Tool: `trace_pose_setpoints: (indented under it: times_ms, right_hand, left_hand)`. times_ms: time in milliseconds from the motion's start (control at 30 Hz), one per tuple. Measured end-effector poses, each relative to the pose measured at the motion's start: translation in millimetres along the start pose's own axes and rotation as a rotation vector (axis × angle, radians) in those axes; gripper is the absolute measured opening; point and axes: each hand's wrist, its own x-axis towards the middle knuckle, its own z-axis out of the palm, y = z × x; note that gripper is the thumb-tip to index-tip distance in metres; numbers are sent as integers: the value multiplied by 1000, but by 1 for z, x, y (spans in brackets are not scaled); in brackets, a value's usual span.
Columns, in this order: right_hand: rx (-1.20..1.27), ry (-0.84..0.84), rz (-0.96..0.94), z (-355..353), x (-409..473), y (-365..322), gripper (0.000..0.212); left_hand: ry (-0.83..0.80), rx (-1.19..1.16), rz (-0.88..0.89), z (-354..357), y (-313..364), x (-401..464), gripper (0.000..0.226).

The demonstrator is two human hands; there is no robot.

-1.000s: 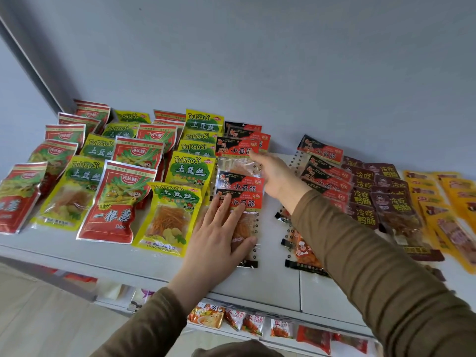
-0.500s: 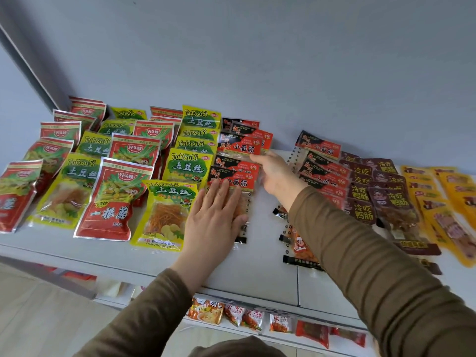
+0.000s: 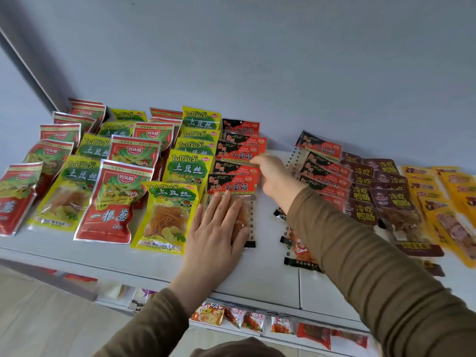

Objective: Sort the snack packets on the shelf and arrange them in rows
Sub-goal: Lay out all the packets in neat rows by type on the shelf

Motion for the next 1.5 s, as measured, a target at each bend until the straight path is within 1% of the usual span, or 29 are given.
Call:
trace_pose_setpoints:
  times_ms: [67,133,167,233,300,367,467,567,600,700,733,833,867,967,1067,1233,1333,1433,1500]
  right_hand:
    - [14,8,-21,0,-1,-1,7]
    - [5,10,-33,1,-2,-2,17]
    - [-9,11,-33,2,-3,-2,19]
    - [-55,7,-53,5,-5,-5,6]
    - [-93,8,-84,7,-7,-6,9]
    - [-113,16,-91,8,-10,-5,6]
    - [-106,37,-112,6,-12,-3,14]
    - [-107,56,-164,3,-16,-5,28]
    - [-122,56,-188,2,-18,-6,29]
    - [-179,39,-267,-2,-26,-7,22]
    - [-199,36,-293,-3,-29,-6,23]
    - [-305,59,-379,-6,-37,-3,46]
    - [-335,68,-420,-6,-40,-2,48]
    - [-446,79,-490,-7,-50,0,47]
    - [-515,72,-516,-8,-62,-2,44]
    - [-476,177,-506,-36,-78,-15,41]
    - [-365,311,-471,-75,-85,-25,42]
    - [-222,454,-402,-123,-92,-33,43]
    - [-139,489,-317,-148,-93,-37,46]
  left_hand:
    - [-22,-27,-5,1,-1,0,66]
    - [-35,-38,3,0,-2,1,67]
    - [-38,-38,9,0,-2,2,67]
    - [-36,-36,23,0,-1,2,66]
    - [-24,-42,24,1,-1,2,65]
    - [-10,-36,14,2,-1,1,64]
    - [21,6,8,1,-2,0,62]
    - [41,27,-28,-1,-3,-2,59]
    - [40,30,-40,-2,-3,-2,60]
    - [29,51,-36,-4,-3,-6,60]
    - [25,58,-24,-6,-3,-8,60]
    - [-24,82,25,-9,-6,-11,61]
    - [-47,84,36,-10,-7,-12,61]
    - [-86,86,62,-16,-10,-12,63]
    - [-71,43,77,-25,-8,-8,62]
    - [-51,-47,142,-37,12,1,65]
    - [-70,-95,202,-40,33,7,69]
    - [-67,-118,277,-37,63,14,67]
    - [-95,-135,314,-31,86,20,67]
